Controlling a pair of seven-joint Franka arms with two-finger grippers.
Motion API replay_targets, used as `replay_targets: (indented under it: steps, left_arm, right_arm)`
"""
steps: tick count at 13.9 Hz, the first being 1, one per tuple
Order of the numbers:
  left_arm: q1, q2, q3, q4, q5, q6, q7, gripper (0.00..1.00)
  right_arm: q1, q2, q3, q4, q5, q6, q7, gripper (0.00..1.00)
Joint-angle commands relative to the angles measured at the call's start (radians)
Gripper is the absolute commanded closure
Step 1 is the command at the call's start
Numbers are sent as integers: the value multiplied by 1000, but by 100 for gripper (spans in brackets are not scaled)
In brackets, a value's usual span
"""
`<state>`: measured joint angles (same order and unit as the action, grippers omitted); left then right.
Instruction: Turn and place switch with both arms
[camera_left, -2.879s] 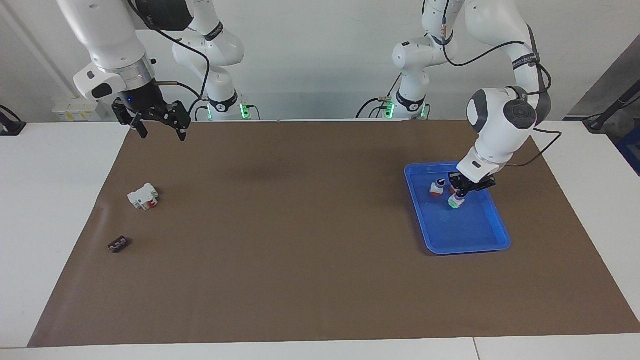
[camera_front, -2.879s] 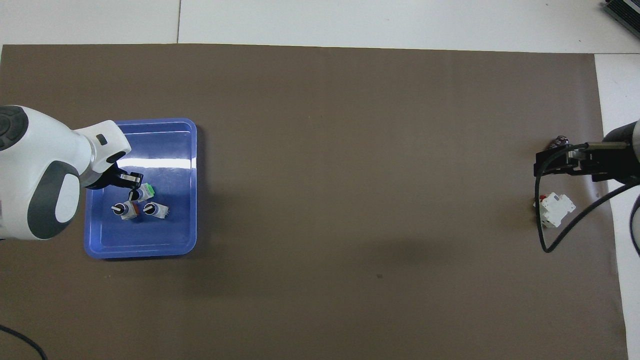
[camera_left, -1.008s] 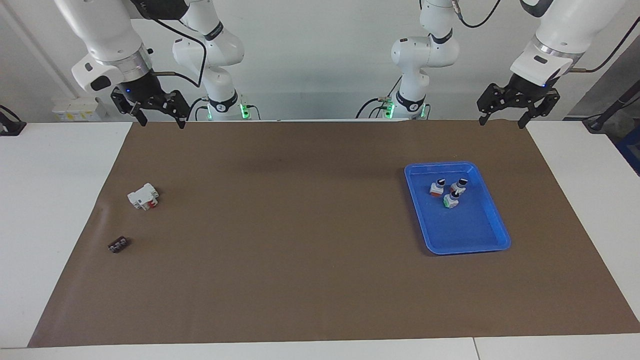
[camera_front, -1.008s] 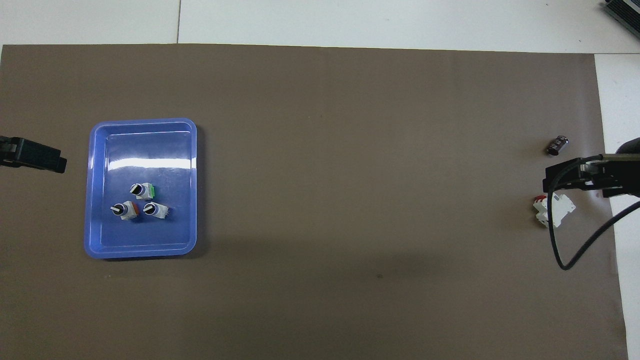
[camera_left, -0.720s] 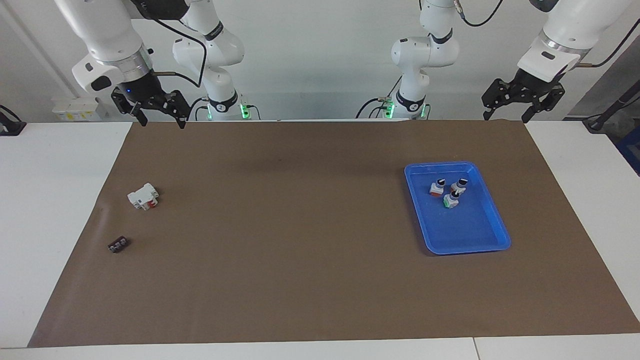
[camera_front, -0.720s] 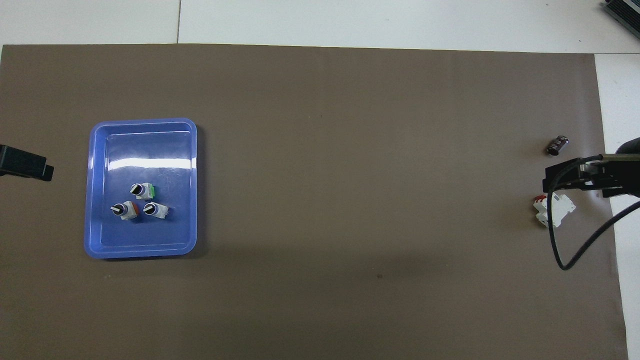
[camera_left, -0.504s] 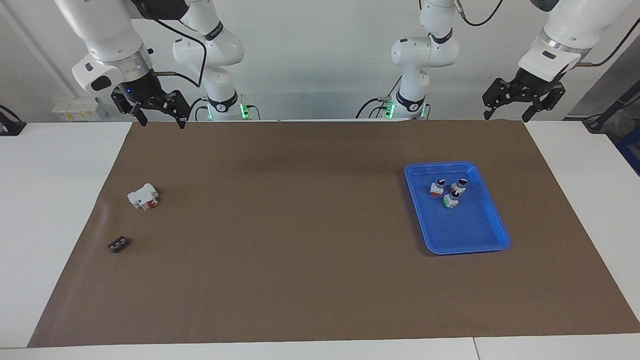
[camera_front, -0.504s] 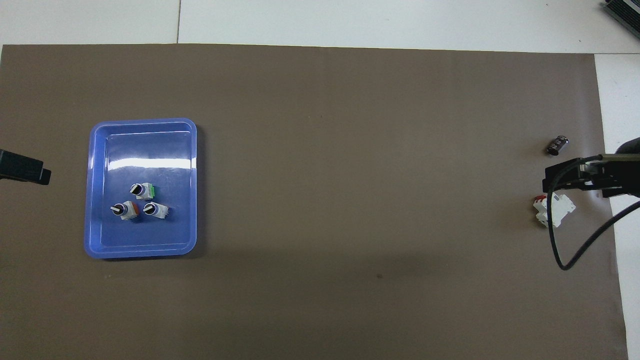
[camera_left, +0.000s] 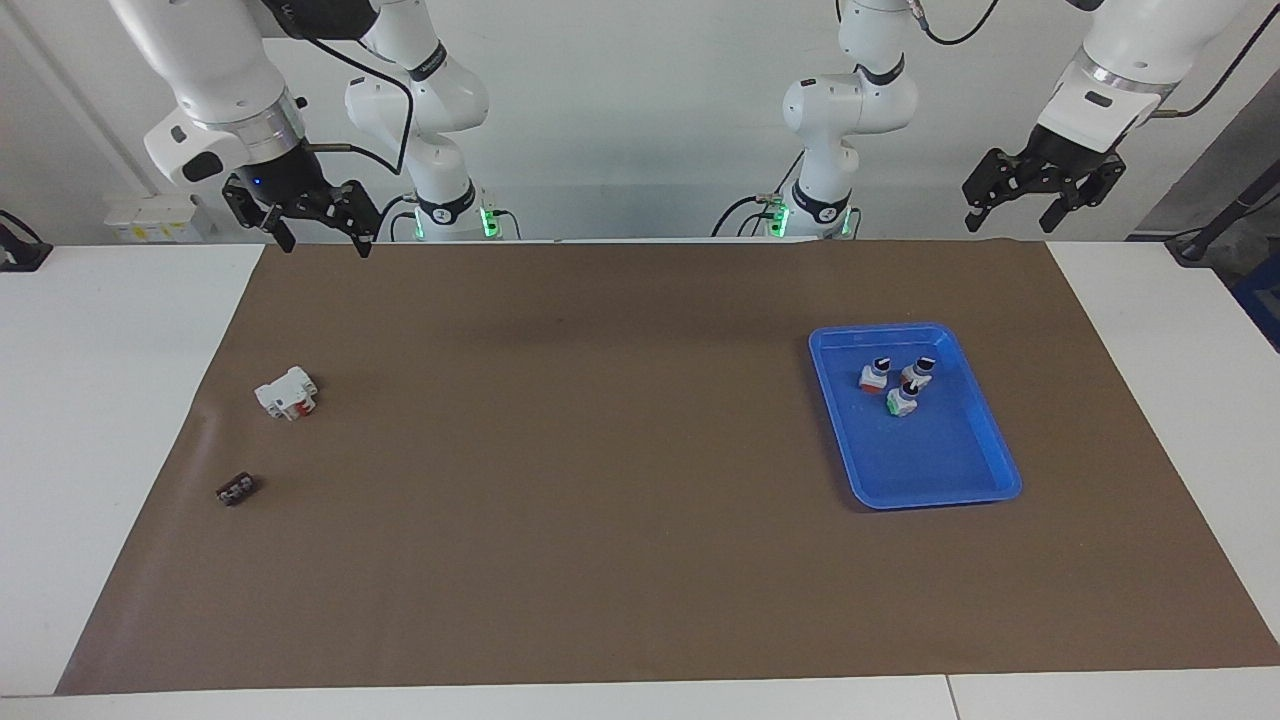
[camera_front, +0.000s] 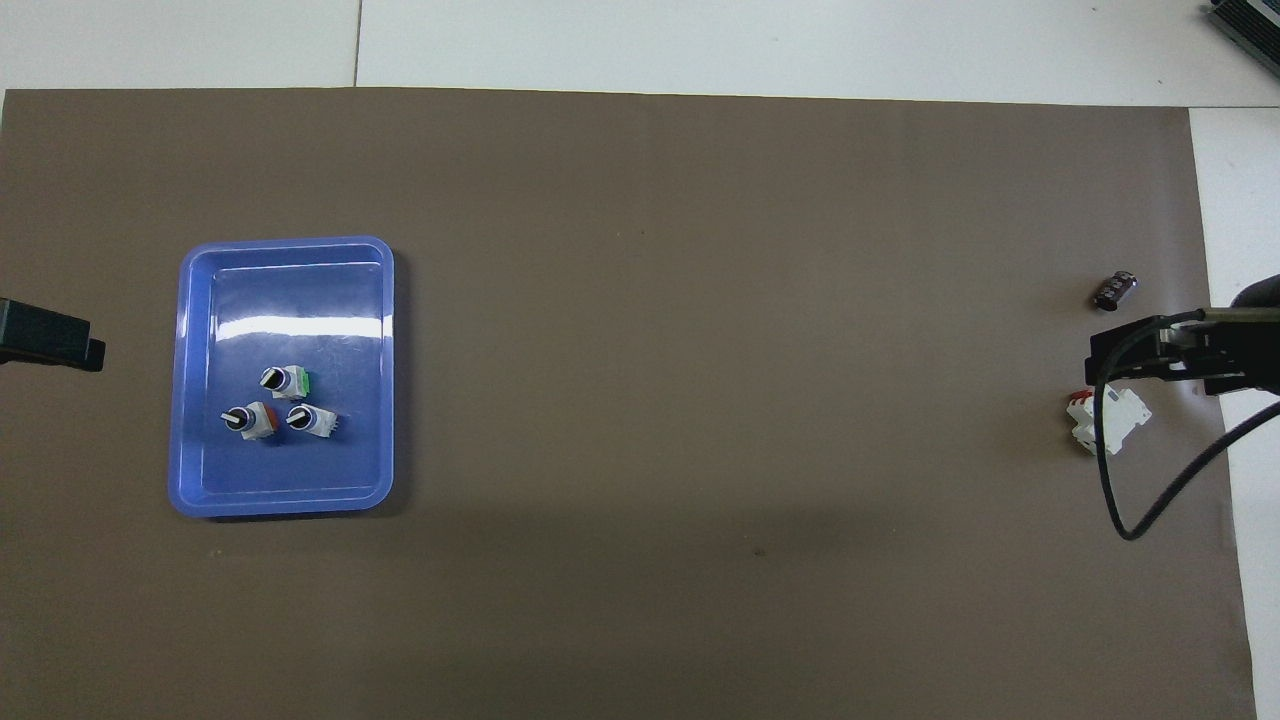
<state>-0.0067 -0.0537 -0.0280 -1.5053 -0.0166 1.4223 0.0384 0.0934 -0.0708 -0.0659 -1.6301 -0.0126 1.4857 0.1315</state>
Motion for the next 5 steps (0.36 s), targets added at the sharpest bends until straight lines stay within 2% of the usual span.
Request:
replay_targets:
  steps: [1, 5]
  left_arm:
    - [14, -28, -7, -35, -6, 7, -17, 0]
    - [16, -32, -7, -42, -8, 9, -3, 0]
  right_arm:
    - [-1, -21, -5, -22, 17, -2, -18, 0]
    - [-1, -21, -5, -22, 17, -2, -18, 0]
